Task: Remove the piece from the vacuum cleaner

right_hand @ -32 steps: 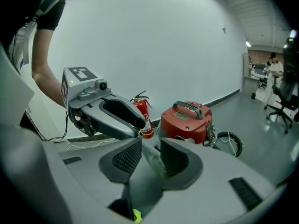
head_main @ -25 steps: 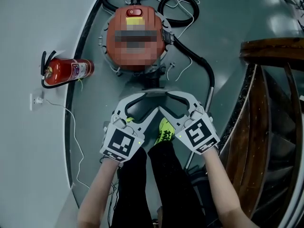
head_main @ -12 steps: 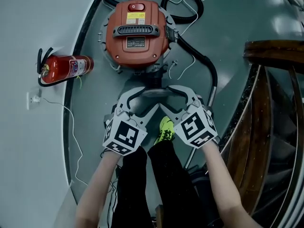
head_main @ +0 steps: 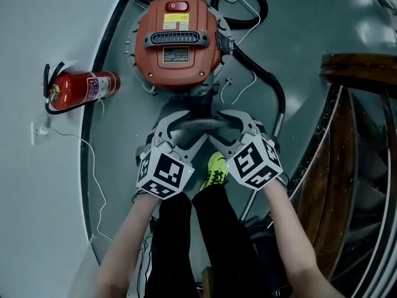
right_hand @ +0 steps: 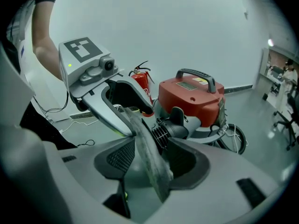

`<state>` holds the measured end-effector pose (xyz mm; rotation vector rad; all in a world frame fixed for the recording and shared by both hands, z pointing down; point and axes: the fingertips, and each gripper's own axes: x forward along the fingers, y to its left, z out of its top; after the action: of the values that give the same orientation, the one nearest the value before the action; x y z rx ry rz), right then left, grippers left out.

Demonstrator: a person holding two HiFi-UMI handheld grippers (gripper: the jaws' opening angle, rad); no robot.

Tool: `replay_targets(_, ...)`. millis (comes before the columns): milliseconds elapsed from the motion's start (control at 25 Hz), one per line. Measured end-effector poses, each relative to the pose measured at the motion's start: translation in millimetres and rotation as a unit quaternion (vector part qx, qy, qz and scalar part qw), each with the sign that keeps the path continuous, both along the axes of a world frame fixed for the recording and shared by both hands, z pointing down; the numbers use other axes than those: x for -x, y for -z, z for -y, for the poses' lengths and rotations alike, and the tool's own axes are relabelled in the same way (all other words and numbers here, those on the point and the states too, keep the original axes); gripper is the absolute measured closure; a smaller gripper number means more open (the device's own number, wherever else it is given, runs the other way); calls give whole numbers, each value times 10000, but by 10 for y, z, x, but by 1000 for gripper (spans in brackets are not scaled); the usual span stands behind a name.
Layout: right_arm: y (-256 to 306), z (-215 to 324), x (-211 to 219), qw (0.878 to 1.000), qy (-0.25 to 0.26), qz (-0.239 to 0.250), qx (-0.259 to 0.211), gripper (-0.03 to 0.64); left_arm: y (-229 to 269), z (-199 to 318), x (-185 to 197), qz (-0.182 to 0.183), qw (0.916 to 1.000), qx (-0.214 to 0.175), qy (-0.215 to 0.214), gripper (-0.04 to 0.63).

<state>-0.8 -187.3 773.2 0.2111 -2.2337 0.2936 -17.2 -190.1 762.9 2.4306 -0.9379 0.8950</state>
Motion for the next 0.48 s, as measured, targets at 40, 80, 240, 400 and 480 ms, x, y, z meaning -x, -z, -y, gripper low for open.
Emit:
replay_targets(40,-20,-2,-2,10000,46,-32,-8,400,-24,-1,-5,10,10000,21,-18,362)
replay_targets(80,-40,-8,-2,9999,86,-59,-14,401,-46,-6,-9,26,10000,40,-43,362)
replay_targets(240,-103,-27,2,9999,66,-32,73,402,-109,-19,-2,53,9999,89,-34,362)
replay_targets(400,-165,-55,-14,9999,81,-97,92,402,-179,-43,-21,99,9998,133,-101,362)
replay_targets(480,-204,-65,-9,9998,130,-153,77,402,-222,-54,-19,141,9997,178,-125,362)
